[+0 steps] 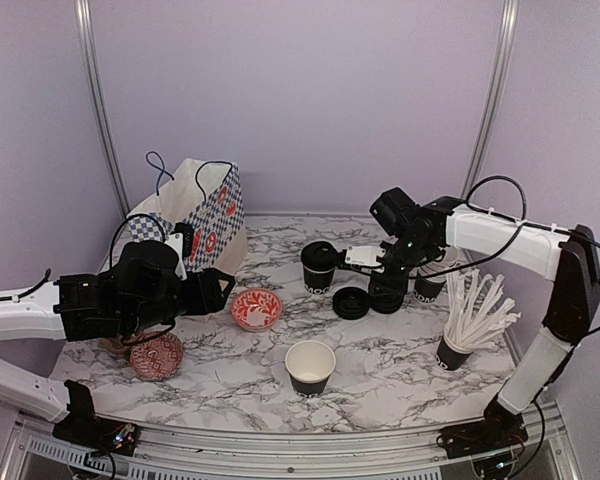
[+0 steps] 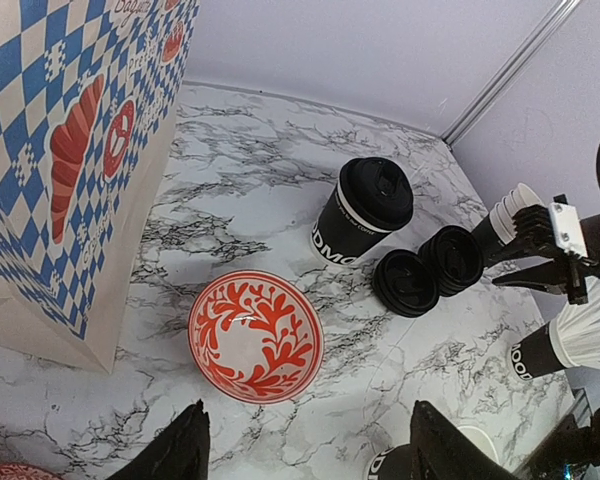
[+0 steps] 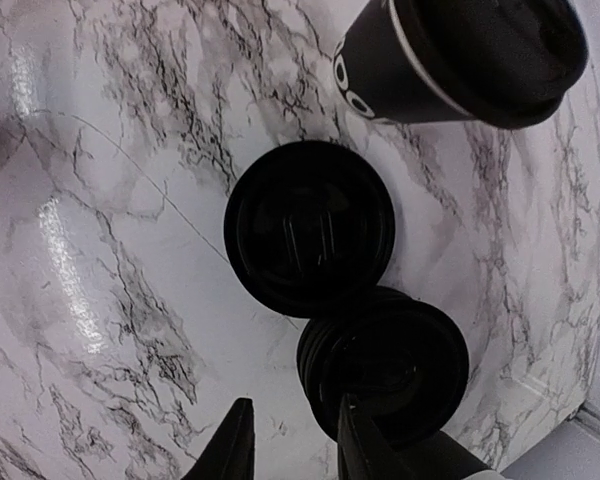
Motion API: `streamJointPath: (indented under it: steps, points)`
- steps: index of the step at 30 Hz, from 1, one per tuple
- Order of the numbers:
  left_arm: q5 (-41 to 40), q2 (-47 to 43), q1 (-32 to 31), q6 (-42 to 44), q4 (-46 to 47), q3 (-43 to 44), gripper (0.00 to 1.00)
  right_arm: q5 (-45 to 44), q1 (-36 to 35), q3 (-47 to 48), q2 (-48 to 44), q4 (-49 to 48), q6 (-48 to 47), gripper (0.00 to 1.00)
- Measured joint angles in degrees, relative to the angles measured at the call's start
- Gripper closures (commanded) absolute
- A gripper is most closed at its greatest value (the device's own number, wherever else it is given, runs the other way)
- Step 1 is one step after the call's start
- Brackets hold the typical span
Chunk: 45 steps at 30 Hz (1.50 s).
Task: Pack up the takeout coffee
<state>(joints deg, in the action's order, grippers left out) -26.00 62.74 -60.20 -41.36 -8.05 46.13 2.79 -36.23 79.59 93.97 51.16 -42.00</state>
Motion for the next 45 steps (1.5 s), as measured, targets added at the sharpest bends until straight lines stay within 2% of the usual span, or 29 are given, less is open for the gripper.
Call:
streamJointPath:
  steps: [4, 16, 40, 45]
  points:
    - [0.04, 0.02, 0.0, 0.37, 0.0, 0.0, 0.31, -4.04, 0.79, -2.86, 3.17, -0.39, 0.72, 0.68]
    - [0.48, 0.11, 0.0, 0.42, 0.0, 0.0, 0.31, -11.37, 1.29, -2.78, 11.52, -2.69, 2.47, 0.7]
    - [1.09, 0.81, 0.0, 0.48, 0.02, -0.02, 0.3, -13.03, 3.08, -0.04, 13.81, -2.64, 5.16, 0.79]
    - [1.11, 0.83, 0.0, 0.46, 0.0, -0.04, 0.3, -12.94, 3.08, 0.0, 13.81, -2.4, 5.81, 0.71]
